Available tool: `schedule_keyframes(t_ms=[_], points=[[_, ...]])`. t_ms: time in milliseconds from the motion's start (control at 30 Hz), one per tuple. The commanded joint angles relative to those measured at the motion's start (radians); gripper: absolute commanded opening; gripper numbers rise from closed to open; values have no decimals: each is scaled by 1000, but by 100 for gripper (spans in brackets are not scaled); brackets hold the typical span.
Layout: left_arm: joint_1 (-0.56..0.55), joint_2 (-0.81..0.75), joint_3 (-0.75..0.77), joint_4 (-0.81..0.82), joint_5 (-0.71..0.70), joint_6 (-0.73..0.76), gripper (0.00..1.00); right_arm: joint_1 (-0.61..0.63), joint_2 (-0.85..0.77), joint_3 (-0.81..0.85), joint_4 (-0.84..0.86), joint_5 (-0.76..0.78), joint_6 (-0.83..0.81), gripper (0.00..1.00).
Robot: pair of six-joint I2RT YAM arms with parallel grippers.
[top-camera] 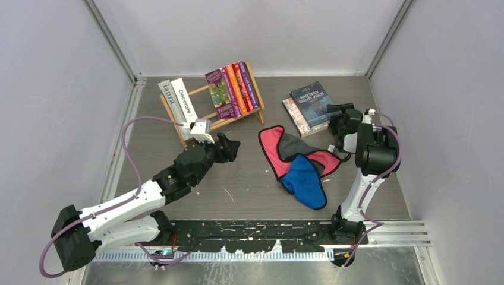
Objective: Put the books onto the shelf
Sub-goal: Pick up the book from the center of the board.
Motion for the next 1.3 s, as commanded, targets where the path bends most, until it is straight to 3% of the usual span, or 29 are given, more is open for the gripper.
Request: schedule_keyframes(t_ms=[0, 233, 433, 833, 1267], points=[[-2, -1, -10, 88, -32, 17, 65, -4, 46, 53, 50, -29, 6, 78], [-1, -15, -20, 90, -36, 9, 65, -6, 53, 45, 99, -57, 14, 31], [-1, -45, -9, 60, -37, -1, 66, -5, -44, 31, 62, -81, -8, 2], [-2, -118, 21, 1, 57, -55, 72, -5, -326, -66, 30, -150, 80, 1], [-1, -84, 60, 38, 131, -136, 74, 58, -786, -288, -93, -195, 128, 1]])
